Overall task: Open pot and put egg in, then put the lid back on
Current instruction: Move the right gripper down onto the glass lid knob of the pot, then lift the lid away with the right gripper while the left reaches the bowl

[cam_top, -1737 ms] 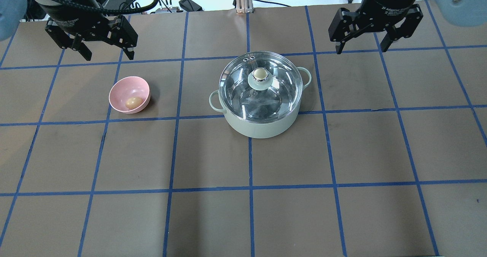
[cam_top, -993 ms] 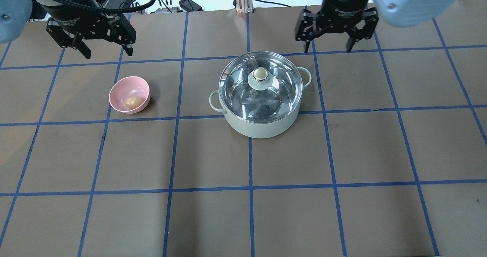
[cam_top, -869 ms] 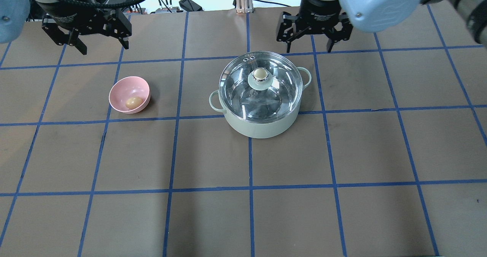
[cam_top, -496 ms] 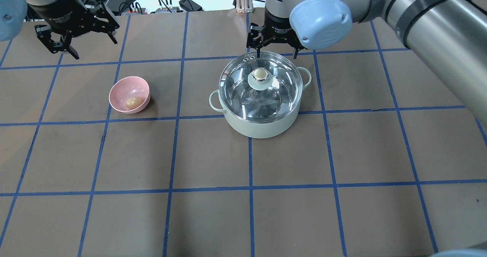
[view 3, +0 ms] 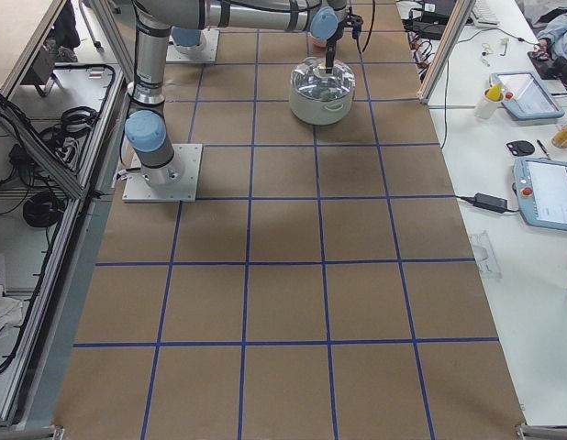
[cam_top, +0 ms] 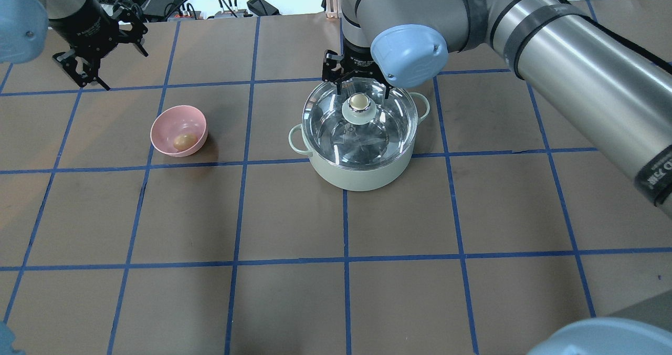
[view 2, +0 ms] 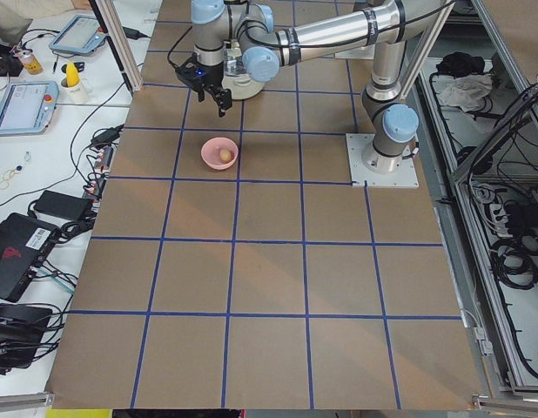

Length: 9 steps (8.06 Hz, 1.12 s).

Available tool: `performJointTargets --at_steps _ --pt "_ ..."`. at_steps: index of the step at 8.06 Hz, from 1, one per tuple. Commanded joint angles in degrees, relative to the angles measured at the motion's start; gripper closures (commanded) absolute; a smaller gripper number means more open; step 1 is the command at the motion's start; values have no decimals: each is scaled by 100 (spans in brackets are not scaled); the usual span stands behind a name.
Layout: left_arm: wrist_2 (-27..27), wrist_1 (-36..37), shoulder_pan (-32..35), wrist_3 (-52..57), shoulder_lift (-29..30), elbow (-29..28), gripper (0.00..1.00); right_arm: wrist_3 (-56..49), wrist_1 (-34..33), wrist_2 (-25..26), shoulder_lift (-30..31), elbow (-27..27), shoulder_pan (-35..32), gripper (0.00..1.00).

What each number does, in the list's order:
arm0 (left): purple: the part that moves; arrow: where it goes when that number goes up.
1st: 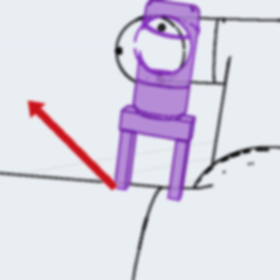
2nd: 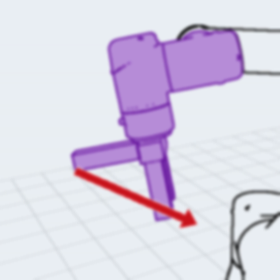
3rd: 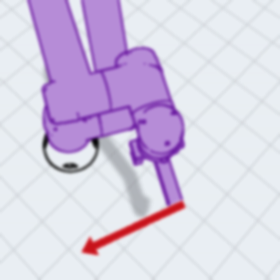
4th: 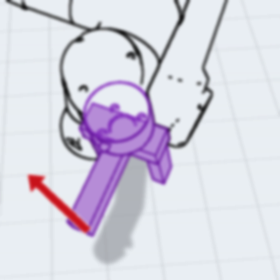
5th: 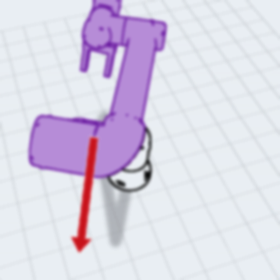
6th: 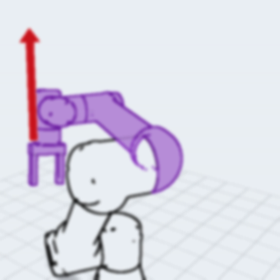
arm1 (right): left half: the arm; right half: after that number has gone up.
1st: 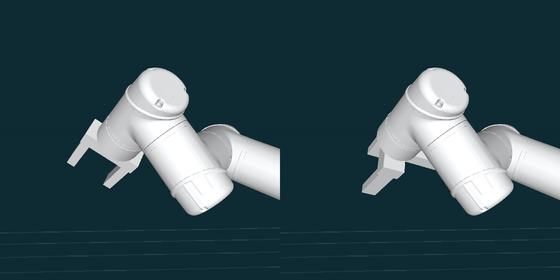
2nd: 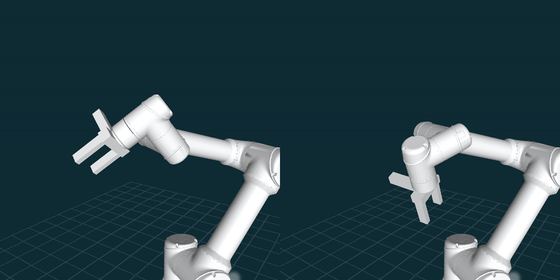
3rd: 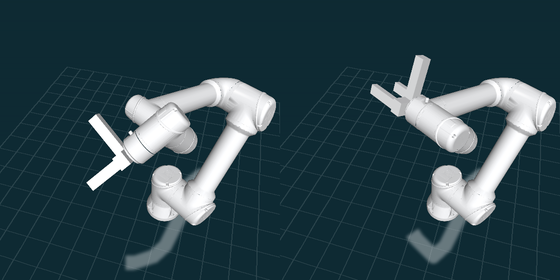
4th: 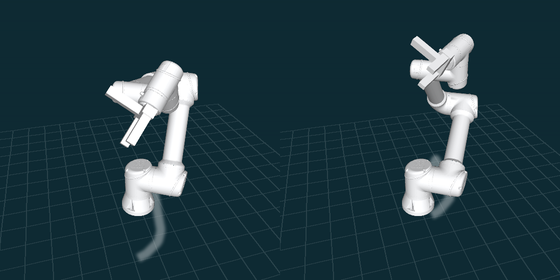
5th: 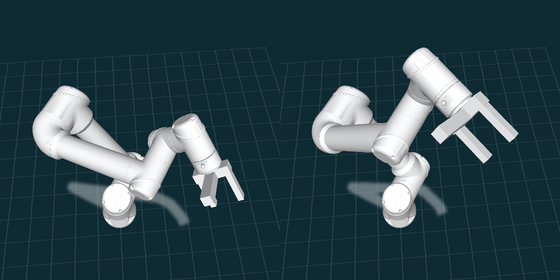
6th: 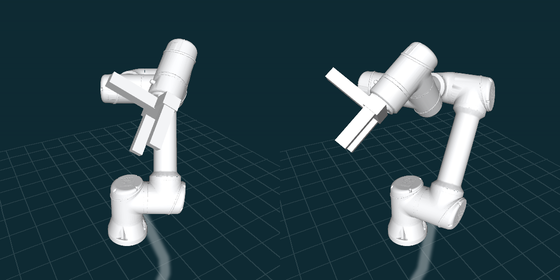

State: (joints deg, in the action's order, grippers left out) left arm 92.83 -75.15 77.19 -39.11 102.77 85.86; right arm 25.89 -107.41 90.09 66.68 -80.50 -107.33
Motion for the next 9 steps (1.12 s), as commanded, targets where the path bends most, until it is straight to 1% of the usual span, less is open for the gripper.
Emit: performJointTargets --at_steps 1,2,3,4,6,7,8,9 --pt "-1 218 -11 -1053 216 421 9 -5 -17 0 -85 -123 -16 0" --pt "-1 402 -11 -1080 304 536 14 12 -8 -9 -94 -124 -16 12" --pt "7 413 -11 -1203 409 580 22 90 -8 -183 -103 -124 -16 56" --pt "-1 413 -11 -1326 532 581 22 126 -8 -289 -103 -124 -16 76" --pt "-1 483 -11 -1388 857 581 22 118 35 -281 -85 -115 -16 94" --pt "-1 605 -11 -1414 989 581 22 57 79 -281 -50 -80 -16 100" --pt "-1 615 -11 -1423 1086 581 21 30 167 -290 63 59 36 100" --pt "-1 615 -11 -1450 1157 581 20 -110 672 -247 282 331 107 100"
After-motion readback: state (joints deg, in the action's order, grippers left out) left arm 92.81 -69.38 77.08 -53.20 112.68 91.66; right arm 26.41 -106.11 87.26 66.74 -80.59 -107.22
